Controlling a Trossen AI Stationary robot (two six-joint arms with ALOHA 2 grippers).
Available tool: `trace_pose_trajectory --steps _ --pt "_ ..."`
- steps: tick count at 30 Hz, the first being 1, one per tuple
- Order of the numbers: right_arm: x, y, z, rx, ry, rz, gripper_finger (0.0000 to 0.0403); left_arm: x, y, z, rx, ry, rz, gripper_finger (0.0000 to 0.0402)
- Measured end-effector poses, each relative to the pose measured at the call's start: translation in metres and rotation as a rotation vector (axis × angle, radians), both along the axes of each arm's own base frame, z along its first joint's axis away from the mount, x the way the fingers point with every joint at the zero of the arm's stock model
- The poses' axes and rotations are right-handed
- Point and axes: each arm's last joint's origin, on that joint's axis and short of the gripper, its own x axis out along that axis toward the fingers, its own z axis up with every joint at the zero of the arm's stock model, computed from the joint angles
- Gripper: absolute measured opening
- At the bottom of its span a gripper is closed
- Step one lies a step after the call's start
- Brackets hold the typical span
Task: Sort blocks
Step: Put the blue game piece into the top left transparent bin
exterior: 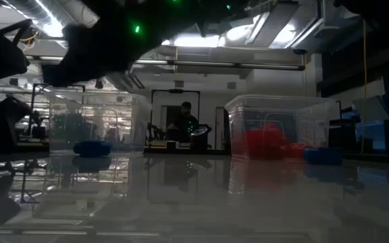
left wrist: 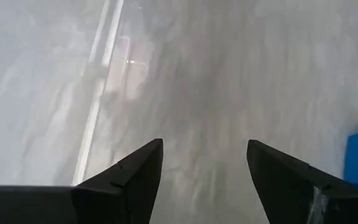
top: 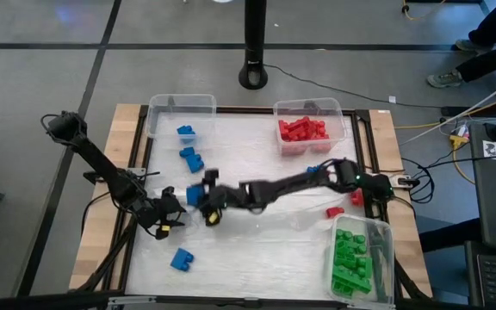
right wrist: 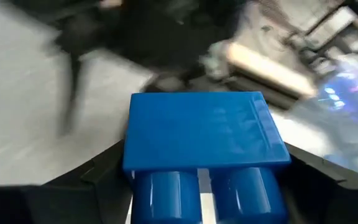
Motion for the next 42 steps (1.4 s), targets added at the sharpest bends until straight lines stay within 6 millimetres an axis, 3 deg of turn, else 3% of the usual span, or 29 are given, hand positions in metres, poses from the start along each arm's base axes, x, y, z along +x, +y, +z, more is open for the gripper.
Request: trace_pose_trajectory --steps 10,17,23,28,36,42 --pt "0.007 -0.102 0.045 -0.134 -0.016 -0.074 0.0301 0.001 0.002 0.001 0.056 -0.032 0.015 0.0224" --pt "0.003 -0.178 0.055 -0.137 -0.094 -0.096 0.0306 0.002 0.004 0.002 0.127 -0.087 0.068 0.0224" --pt "-0.004 -0.226 0.053 -0.110 -0.134 -0.073 0.0325 0.003 0.006 0.003 0.170 -0.129 0.121 0.0224" --pt "-0.009 -0.244 0.051 -0.075 -0.138 -0.084 0.0335 0.004 0.008 0.004 0.185 -0.153 0.158 0.0224" --pt "-0.010 -0.241 0.051 -0.116 -0.098 -0.038 0.0346 0.011 0.020 0.005 0.220 -0.154 0.250 0.0224" --pt "-0.036 -0.227 0.094 -0.140 0.018 0.008 0.0346 0.023 0.032 0.020 0.244 -0.181 0.328 0.0224"
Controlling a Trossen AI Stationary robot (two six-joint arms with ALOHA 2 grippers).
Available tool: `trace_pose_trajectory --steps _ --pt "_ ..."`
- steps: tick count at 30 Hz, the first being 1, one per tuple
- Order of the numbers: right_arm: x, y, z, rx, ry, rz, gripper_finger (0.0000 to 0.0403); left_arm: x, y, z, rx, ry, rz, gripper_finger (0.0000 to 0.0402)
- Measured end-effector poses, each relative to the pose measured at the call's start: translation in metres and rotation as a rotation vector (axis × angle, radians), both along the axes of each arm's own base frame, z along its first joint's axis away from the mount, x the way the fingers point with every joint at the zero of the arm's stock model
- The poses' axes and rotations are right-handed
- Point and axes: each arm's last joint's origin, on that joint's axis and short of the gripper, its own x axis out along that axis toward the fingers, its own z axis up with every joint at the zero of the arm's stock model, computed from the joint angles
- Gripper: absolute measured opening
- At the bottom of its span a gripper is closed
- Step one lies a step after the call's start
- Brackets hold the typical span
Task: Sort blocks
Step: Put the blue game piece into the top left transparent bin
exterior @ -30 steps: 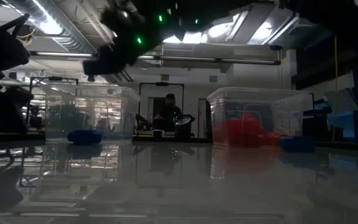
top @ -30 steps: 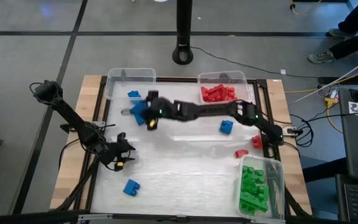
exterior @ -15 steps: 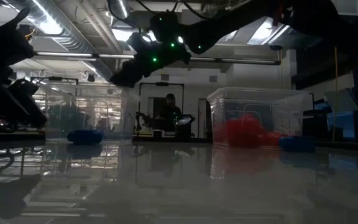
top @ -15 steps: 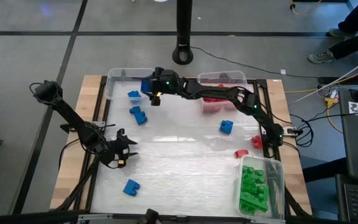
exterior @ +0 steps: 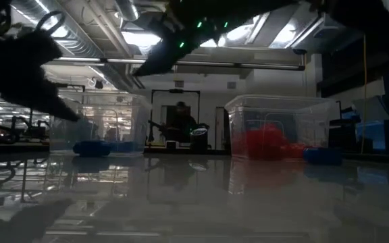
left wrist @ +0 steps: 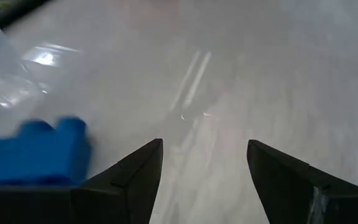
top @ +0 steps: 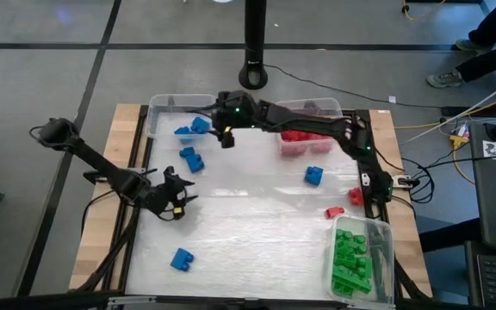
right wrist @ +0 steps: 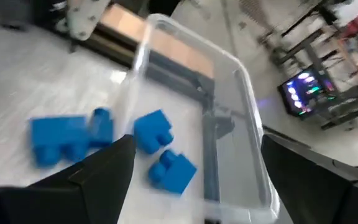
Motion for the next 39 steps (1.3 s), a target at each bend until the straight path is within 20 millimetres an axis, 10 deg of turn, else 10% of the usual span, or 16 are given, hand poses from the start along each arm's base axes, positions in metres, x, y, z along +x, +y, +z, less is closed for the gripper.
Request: trace_pose_trajectory --steps 8,23,39 --pt "-0.013 0.040 -0.003 0.036 0.236 0.087 0.0347 0.012 0.030 0.010 0.119 0.032 0.160 0.0224" --pt "-0.021 0.138 -0.088 -0.076 0.456 0.071 0.0347 0.011 0.072 0.005 0.133 0.139 0.384 0.0224" --pt "-0.026 0.180 -0.114 -0.010 0.373 0.093 0.0347 0.015 0.079 -0.008 0.014 0.251 0.293 0.0224"
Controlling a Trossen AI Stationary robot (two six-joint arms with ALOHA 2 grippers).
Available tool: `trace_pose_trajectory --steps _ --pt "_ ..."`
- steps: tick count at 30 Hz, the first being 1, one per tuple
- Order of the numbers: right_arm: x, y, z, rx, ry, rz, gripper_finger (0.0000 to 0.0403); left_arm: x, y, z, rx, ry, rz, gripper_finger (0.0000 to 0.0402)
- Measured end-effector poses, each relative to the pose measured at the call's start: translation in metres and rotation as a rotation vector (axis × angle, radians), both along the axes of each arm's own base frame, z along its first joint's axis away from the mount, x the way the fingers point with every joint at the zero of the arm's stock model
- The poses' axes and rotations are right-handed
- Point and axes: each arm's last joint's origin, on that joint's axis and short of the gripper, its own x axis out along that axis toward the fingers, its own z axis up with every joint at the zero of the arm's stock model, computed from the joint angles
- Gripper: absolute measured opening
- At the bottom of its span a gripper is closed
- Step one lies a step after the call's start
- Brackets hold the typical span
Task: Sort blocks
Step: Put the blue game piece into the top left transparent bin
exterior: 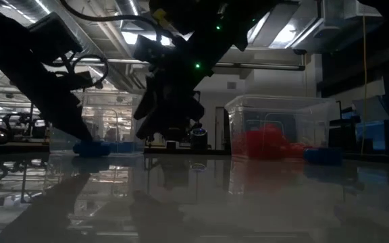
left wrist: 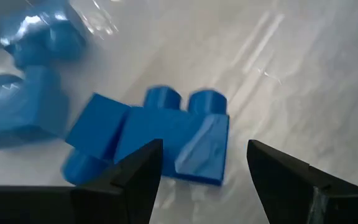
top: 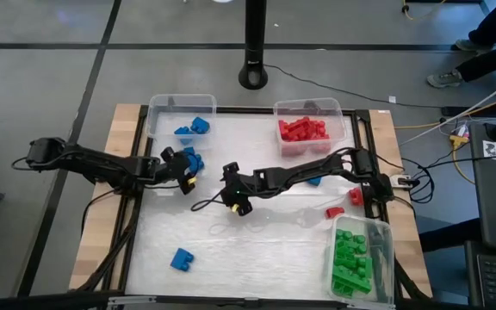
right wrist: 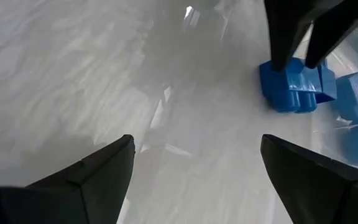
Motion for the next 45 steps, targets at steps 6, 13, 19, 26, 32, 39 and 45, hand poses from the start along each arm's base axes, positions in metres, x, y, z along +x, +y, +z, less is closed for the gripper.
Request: trace_pose_trajectory --steps 6,13,19,26,32,39,45 --pt "0.000 0.003 0.000 -0.005 -0.001 0.001 0.0347 0.003 -0.001 -0.005 -0.028 0.025 -0.017 0.0224" --pt "0.000 0.003 0.000 -0.005 0.000 0.001 0.0347 0.005 -0.010 -0.002 -0.135 -0.015 -0.146 0.0224" --pt "0.000 0.003 0.000 -0.005 0.000 0.001 0.0347 0.005 -0.025 0.004 -0.279 -0.067 -0.329 0.0224" --pt "0.000 0.003 0.000 -0.006 -0.001 0.001 0.0347 0.006 -0.041 0.008 -0.369 -0.089 -0.504 0.0224" --pt "0.000 0.002 0.000 -0.005 -0.003 0.000 0.0347 0.006 -0.046 0.031 -0.336 -0.105 -0.458 0.0224" --pt "0.008 0.004 0.001 0.054 -0.102 -0.008 0.0347 -0.002 -0.052 0.032 -0.315 -0.083 -0.415 0.0224" --pt "0.024 0.003 -0.010 0.137 -0.237 0.046 0.0347 -0.008 -0.061 0.025 -0.301 -0.074 -0.416 0.0224"
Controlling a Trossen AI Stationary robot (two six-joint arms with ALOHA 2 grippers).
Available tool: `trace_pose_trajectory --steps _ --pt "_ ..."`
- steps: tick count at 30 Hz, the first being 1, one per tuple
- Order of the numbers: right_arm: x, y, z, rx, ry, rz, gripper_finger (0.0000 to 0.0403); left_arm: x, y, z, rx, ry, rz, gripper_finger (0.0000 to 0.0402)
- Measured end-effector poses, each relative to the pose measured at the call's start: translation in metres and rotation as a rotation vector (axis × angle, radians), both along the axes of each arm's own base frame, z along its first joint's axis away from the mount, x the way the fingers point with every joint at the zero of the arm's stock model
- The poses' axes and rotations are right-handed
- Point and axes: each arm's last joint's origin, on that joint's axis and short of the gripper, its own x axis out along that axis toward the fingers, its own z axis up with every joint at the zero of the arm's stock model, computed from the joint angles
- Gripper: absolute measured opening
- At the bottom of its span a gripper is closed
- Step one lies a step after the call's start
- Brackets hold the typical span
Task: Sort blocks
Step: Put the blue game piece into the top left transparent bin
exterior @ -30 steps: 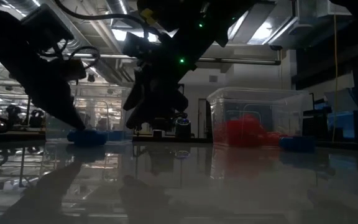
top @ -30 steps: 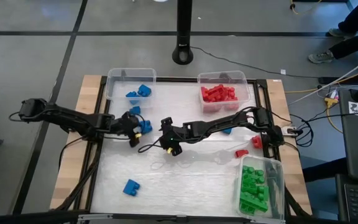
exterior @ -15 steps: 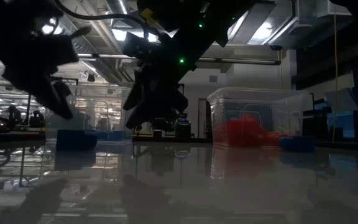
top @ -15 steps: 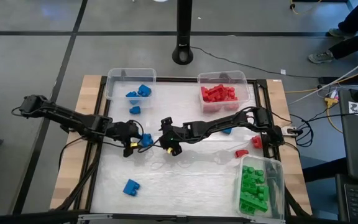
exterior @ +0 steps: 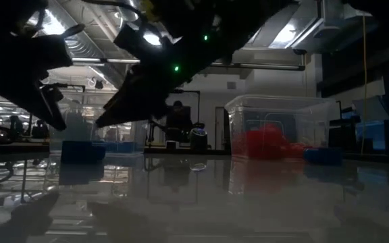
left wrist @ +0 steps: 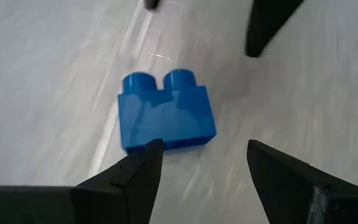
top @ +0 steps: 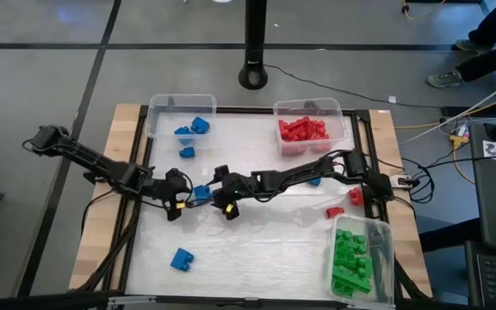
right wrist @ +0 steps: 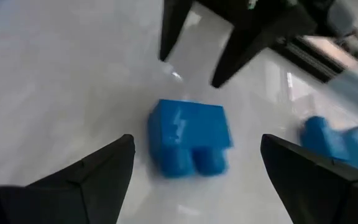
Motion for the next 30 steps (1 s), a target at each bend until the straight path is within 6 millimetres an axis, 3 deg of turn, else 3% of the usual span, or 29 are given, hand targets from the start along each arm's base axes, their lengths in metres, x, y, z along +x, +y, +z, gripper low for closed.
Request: trace_pose_trajectory --steps 7,11,18,30 --pt "0.015 -0.019 -0.022 0.159 -0.132 0.011 0.0347 -0.011 -0.003 -0.022 0.042 0.011 0.046 0.0224" --pt "0.021 -0.026 -0.040 0.197 -0.177 0.025 0.0347 -0.016 -0.001 -0.034 0.053 -0.012 0.064 0.0224" --pt "0.026 -0.031 -0.054 0.212 -0.244 0.052 0.0347 -0.019 0.004 -0.051 0.101 -0.134 0.072 0.0224" --pt "0.028 -0.037 -0.070 0.201 -0.251 0.025 0.0347 -0.023 0.008 -0.060 0.110 -0.169 0.086 0.0224"
